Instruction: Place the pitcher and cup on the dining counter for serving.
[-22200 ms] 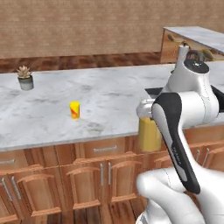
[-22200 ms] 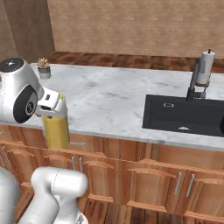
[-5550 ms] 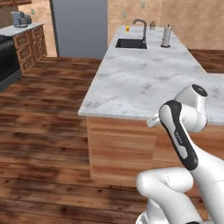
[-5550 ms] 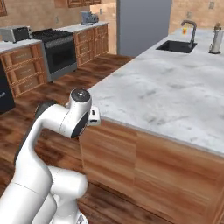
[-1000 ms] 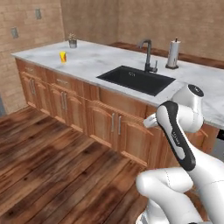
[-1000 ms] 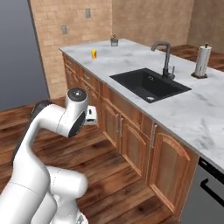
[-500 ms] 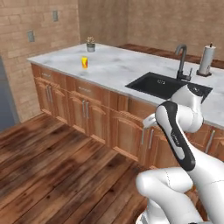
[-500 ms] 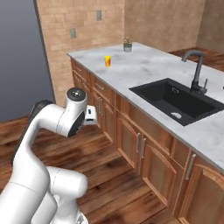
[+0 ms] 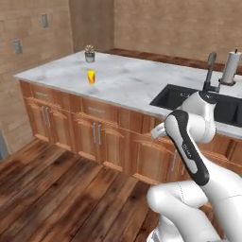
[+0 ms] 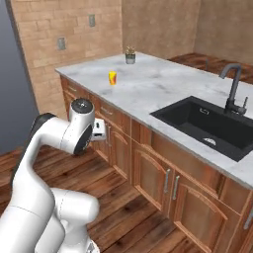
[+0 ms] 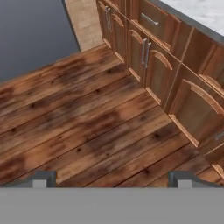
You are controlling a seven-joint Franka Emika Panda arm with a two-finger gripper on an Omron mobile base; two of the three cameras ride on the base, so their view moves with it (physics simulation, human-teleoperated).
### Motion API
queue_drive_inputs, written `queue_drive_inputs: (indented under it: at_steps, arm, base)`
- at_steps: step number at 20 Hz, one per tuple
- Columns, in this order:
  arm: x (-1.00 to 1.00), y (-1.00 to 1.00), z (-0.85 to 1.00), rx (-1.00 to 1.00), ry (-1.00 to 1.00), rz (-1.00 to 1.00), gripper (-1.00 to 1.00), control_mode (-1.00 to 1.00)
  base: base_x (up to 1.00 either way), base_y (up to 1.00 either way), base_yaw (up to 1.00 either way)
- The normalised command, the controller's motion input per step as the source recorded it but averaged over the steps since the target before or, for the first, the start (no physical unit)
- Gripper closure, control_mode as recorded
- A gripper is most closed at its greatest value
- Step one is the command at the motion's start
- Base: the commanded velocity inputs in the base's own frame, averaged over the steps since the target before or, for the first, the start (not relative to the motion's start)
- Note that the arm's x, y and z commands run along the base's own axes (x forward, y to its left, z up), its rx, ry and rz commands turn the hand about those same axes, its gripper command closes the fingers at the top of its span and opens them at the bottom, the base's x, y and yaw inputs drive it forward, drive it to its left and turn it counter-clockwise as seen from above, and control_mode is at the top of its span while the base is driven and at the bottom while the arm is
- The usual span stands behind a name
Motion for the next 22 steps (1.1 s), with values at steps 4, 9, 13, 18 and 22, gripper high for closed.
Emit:
queue_drive_inputs:
  at_steps: [4, 9, 13, 18, 22]
  arm:
    - [0.0, 0.0, 0.0, 0.0, 0.0, 0.0, -1.0, 1.0]
    - [0.0, 0.0, 0.0, 0.0, 0.0, 0.0, -1.0, 1.0]
    - [0.0, 0.0, 0.0, 0.0, 0.0, 0.0, -1.0, 1.0]
    - [0.0, 0.0, 0.0, 0.0, 0.0, 0.0, -1.0, 1.0]
    - [0.0, 0.0, 0.0, 0.0, 0.0, 0.0, -1.0, 1.0]
  base:
    - [0.78, 0.97, -0.52]
    - [0.68, 0.98, -0.52]
    - [0.61, 1.0, -0.44]
    - [0.58, 0.98, -0.25]
    - [0.56, 0.74, -0.15]
